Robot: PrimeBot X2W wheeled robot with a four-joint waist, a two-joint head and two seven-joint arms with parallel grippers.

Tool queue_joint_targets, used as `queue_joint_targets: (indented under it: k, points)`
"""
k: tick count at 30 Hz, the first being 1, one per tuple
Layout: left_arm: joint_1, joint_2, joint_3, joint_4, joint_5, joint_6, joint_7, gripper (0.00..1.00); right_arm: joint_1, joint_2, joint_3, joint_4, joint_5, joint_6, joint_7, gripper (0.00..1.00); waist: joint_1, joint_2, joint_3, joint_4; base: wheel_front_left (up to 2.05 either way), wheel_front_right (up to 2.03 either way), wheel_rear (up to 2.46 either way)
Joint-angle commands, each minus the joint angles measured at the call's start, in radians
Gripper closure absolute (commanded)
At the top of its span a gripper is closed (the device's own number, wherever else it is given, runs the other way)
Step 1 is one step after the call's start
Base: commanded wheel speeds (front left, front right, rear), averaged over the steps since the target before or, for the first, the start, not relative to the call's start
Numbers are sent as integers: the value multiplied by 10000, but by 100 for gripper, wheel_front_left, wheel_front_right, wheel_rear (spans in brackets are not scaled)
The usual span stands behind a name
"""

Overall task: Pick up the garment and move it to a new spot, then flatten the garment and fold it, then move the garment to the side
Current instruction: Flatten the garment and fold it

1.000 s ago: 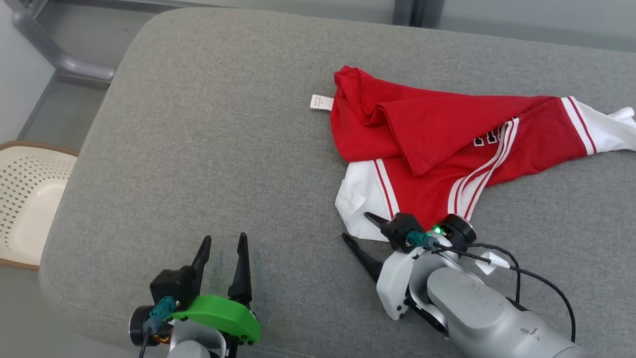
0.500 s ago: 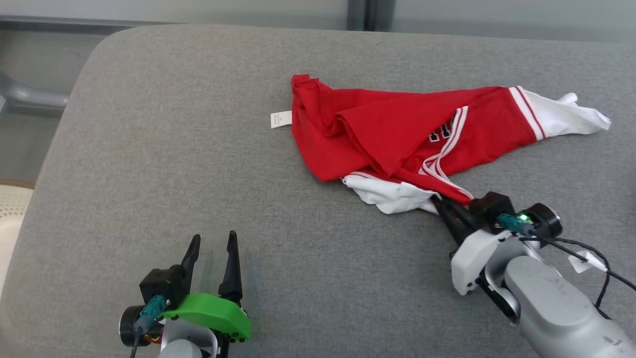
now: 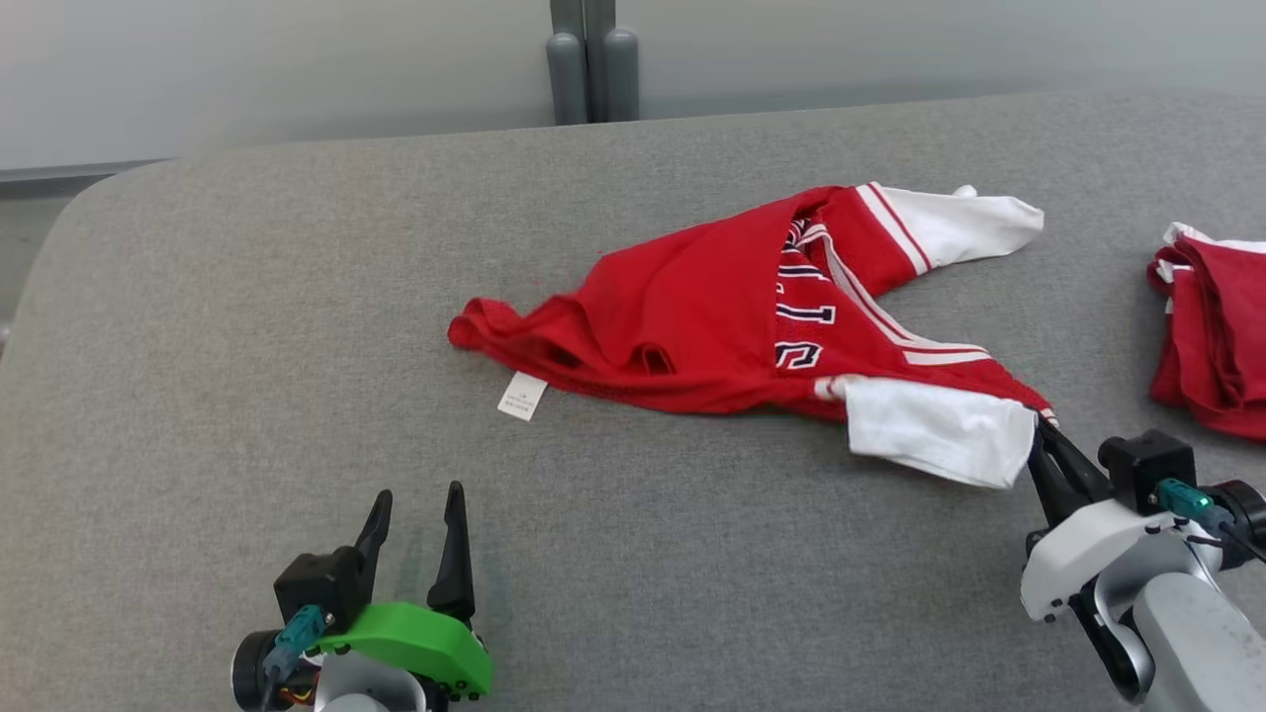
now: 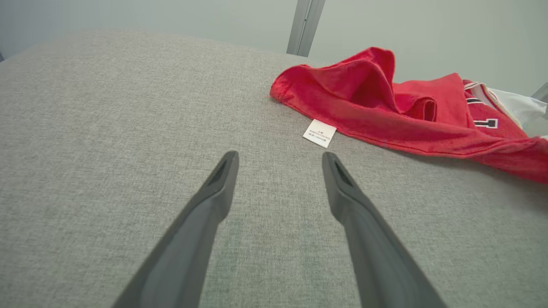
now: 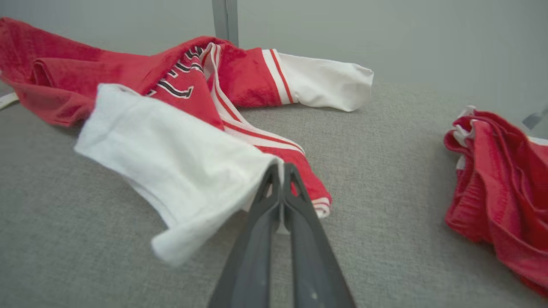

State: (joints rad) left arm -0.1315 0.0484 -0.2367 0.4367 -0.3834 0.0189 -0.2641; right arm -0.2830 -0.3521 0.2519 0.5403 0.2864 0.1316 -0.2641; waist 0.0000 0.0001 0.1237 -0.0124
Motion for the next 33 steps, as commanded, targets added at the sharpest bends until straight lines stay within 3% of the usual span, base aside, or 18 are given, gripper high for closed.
queue_joint_targets:
  k: [1,4,5,7,8,16,22,33]
  points:
    - [147,43,40,58,63,-3,-1,0,236,77,-172,-34,-153,-18,-1,100,0,-1,-153,-215,0,0,0]
    - [114,41,60,94,142,11,-1,0,452,152,-601,-136,-377,-18,-1,100,0,-1,-106,-315,0,0,0]
    - [97,43,74,101,154,22,-1,0,496,222,-720,-177,-398,-18,-1,94,0,-1,-94,-348,0,0,0]
    - [5,41,25,125,275,-23,-1,0,561,432,-977,-369,-436,-18,-1,11,0,-1,-56,-432,0,0,0]
    - [-67,43,-8,138,351,-41,-1,0,573,523,-1054,-508,-487,-18,-1,0,0,-1,-22,-486,0,0,0]
    - [-1199,48,-529,497,1997,-251,-1,0,457,1116,-1239,-1458,-537,-18,-1,0,0,-1,411,-808,0,0,0]
    - [-2222,338,-992,1013,3392,-295,-1,0,257,1400,-1015,-1521,-620,-16,-1,0,0,-1,651,-1081,0,0,0]
    - [-3387,745,-1455,2190,4039,-203,-1,0,-50,1672,-640,-1485,-543,-16,-1,0,0,-1,1012,-1387,0,0,0]
